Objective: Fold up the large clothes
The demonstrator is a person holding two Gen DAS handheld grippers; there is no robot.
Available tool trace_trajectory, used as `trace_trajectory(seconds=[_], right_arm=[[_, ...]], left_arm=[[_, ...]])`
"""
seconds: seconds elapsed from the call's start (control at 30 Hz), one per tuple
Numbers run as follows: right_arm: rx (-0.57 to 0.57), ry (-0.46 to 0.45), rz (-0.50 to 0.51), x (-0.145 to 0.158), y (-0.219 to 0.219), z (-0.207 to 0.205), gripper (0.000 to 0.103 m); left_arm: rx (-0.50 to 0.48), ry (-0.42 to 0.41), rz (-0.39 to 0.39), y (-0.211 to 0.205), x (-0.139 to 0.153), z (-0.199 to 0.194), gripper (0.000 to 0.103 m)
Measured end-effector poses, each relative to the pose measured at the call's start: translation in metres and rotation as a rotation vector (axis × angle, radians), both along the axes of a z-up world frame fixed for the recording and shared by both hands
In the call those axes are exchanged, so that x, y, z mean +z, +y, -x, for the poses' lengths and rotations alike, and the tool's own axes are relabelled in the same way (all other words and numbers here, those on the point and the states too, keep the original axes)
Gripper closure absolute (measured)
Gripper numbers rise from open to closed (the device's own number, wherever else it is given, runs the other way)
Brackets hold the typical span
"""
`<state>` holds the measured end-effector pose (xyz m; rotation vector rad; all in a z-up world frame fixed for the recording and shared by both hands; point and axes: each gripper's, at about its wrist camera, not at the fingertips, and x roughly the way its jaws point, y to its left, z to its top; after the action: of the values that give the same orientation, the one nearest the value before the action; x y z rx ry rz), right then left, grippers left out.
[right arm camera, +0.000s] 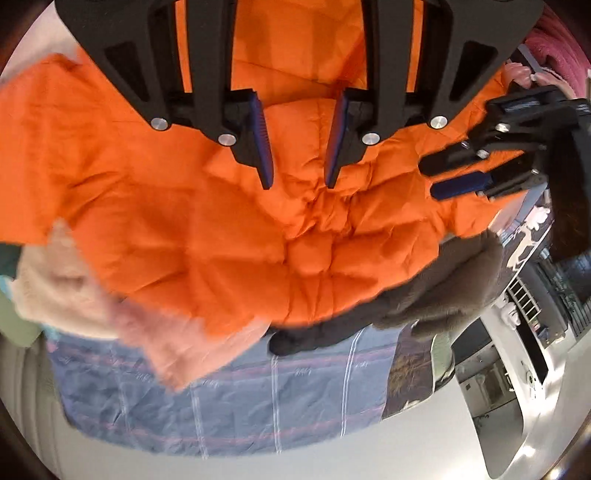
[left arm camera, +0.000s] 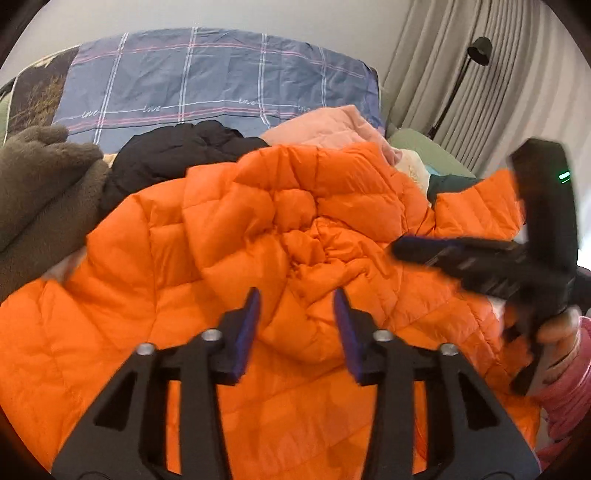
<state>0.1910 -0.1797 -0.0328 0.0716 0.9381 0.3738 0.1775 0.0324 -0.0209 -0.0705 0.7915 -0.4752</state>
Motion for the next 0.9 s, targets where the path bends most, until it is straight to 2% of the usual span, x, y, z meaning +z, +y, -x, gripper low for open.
trace_trajectory(seconds=[0.03, 0.07, 0.1, 0.13, 0.23, 0.37, 0.43, 0.47, 0.5, 0.57, 0.63, 0.7, 0.77, 0.8, 0.83, 0.87, 0.9], right_arm=[[-0.018, 0.058, 0.031, -0.021, 0.001, -0.005, 0.073], [-0.026, 0.082, 0.046, -0.036, 0.001, -0.005, 0.072], [-0.031, 0.062, 0.045, -0.047, -0.001, -0.003, 0.072], [-0.029, 0.004, 0.054, -0.05, -0.002, 0.004, 0.072], [-0.023, -0.044, 0.133, -0.047, 0.002, 0.011, 0.07], [-0.033, -0.036, 0.123, -0.037, -0.007, 0.017, 0.069], [-0.051, -0.042, 0.114, -0.017, -0.007, 0.023, 0.066], [-0.051, -0.058, 0.106, -0.011, -0.003, 0.025, 0.064], [-0.047, -0.08, 0.103, -0.002, -0.001, 0.028, 0.062], [-0.027, -0.108, 0.112, 0.01, 0.009, 0.029, 0.055], [-0.008, -0.131, 0.114, 0.016, 0.021, 0.028, 0.054], [0.013, -0.145, 0.107, 0.015, 0.034, 0.023, 0.053], [0.01, -0.12, 0.097, 0.005, 0.045, 0.016, 0.047], [-0.005, -0.082, 0.093, -0.007, 0.047, 0.011, 0.045], [-0.04, 0.002, 0.102, -0.032, 0.048, 0.003, 0.042], [-0.049, 0.008, 0.104, -0.044, 0.052, 0.006, 0.039], [-0.049, -0.036, 0.127, -0.05, 0.056, 0.009, 0.038]], left_arm=[[0.003, 0.024, -0.045, -0.009, -0.01, -0.007, 0.069], [0.013, 0.064, -0.123, -0.018, -0.033, -0.015, 0.07], [0.012, 0.082, -0.144, -0.023, -0.049, -0.019, 0.069], [0.013, 0.09, -0.132, -0.024, -0.062, -0.021, 0.069], [0.02, 0.077, -0.113, -0.024, -0.06, -0.019, 0.069], [0.045, 0.062, -0.107, -0.016, -0.049, -0.008, 0.068], [0.065, 0.034, -0.065, -0.002, -0.034, 0.005, 0.051], [0.077, 0.007, -0.043, 0.009, -0.024, 0.018, 0.04], [0.112, -0.034, -0.033, 0.026, -0.013, 0.035, 0.034], [0.187, -0.069, -0.03, 0.058, -0.002, 0.056, 0.031], [0.302, -0.056, -0.003, 0.099, -0.003, 0.078, 0.03], [0.453, -0.004, 0.043, 0.151, -0.013, 0.101, 0.03], [0.583, 0.042, 0.088, 0.194, -0.026, 0.122, 0.03], [0.659, 0.067, 0.108, 0.218, -0.034, 0.134, 0.03], [0.724, 0.088, 0.12, 0.237, -0.04, 0.143, 0.03], [0.783, 0.105, 0.132, 0.254, -0.047, 0.151, 0.03], [0.848, 0.127, 0.148, 0.276, -0.054, 0.159, 0.03]])
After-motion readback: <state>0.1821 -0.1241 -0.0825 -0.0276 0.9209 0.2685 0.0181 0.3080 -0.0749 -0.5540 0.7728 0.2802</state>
